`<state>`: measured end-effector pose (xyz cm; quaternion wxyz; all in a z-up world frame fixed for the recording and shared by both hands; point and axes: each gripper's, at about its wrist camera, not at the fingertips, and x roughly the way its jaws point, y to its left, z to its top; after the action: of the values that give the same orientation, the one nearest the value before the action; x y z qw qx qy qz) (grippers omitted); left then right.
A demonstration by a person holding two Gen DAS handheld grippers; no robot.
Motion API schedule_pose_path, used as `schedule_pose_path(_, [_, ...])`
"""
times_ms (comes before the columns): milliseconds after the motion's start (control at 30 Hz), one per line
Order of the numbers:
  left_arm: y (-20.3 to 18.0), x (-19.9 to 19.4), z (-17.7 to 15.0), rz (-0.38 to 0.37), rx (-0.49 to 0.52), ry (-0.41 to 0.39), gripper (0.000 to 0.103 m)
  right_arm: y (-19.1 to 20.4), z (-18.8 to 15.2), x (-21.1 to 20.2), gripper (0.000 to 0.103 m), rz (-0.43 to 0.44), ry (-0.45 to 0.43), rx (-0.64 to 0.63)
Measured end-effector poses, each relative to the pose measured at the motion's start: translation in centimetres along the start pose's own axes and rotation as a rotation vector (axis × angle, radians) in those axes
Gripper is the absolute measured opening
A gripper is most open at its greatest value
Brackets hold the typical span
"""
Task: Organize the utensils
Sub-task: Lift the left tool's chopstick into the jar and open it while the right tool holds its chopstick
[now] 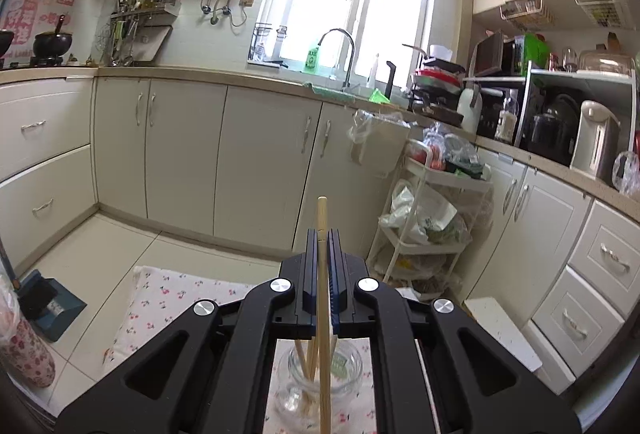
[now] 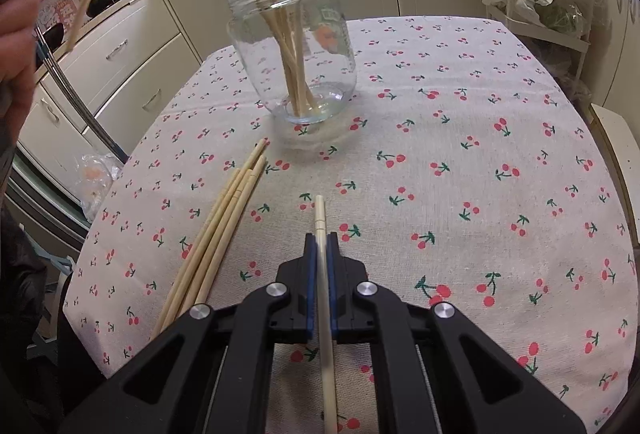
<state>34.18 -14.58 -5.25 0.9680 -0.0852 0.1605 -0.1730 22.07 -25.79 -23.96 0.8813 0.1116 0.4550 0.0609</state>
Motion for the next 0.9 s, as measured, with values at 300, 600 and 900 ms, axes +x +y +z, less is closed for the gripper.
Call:
schedule_pose_path(300, [3.3,2.9,3.1,0.012,-0.177,-0.078,0.005,-0.9,0.1,0.2,0.006,0.060,-0.017,0.046])
schedule_pose_path(600, [3.0,4.6,3.2,0.065,-0.214,-0.158,0.005,-1.8,0.2,0.3,0.006,0.115,-0.026,0.084])
schedule_pose_path(900, [0.5,8.3,0.2,0.147,-0.150,-0.175,0.005,-2.1,0.2,0.3,0.006,0.145,-0.025,0.104])
